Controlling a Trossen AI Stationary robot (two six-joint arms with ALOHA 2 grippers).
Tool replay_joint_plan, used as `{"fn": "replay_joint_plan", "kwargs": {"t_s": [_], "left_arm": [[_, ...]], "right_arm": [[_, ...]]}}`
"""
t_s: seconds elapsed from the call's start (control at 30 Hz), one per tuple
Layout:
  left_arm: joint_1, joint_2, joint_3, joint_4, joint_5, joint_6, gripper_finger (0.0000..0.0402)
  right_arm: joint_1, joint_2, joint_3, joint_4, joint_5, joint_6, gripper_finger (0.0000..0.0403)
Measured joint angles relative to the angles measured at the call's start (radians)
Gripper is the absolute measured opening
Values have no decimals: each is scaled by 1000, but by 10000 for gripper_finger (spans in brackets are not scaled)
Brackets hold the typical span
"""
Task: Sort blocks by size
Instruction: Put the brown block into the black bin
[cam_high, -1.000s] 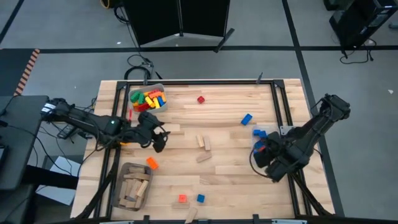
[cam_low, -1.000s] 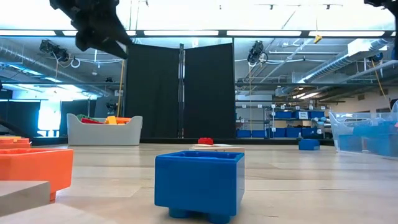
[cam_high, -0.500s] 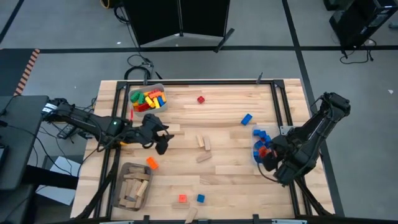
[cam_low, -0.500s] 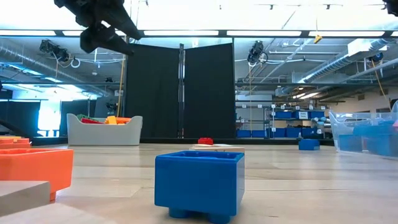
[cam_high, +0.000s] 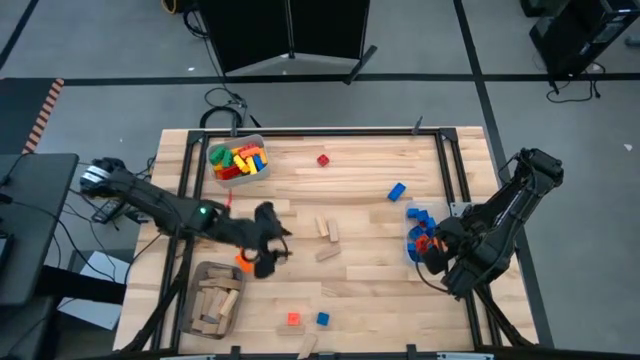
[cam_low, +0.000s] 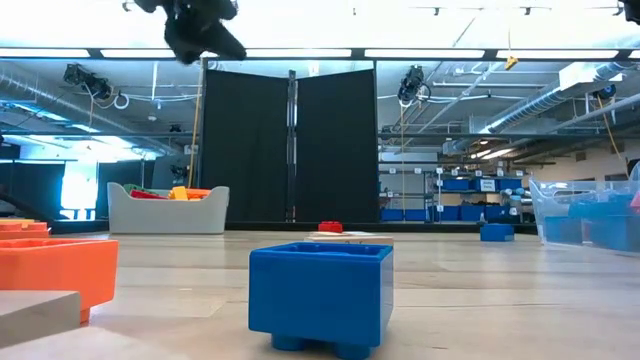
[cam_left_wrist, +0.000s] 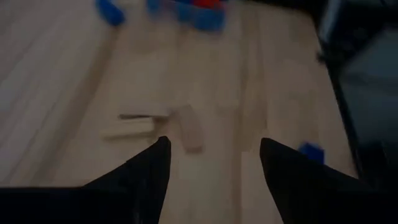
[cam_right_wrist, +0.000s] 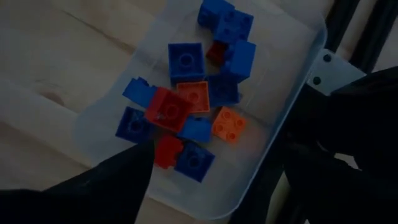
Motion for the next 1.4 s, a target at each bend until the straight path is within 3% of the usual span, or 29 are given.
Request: {"fn": "replay_joint_plan", "kwargs": {"t_s": [0.13, 0.37, 0.67, 0.87, 1.23, 1.4], "left_arm": [[-45, 136, 126, -129, 0, 134, 253], [-80, 372, 326, -268, -21, 172, 253], [-136, 596, 519, -290, -60, 274, 253], [-219, 663, 555, -251, -64, 267, 253], [-407, 683, 555, -253, -132, -26, 253], [-440, 683, 555, -354, -134, -243, 253]], "right_arm": [[0, 0, 0, -12, 1, 0, 355], [0, 0, 0, -15, 1, -44, 343], [0, 0, 0, 40, -27, -42, 334], [0, 0, 0, 126, -44, -42, 336], [0, 0, 0, 270, -45, -50, 327], [0, 1, 0, 327, -33, -43, 327]]}}
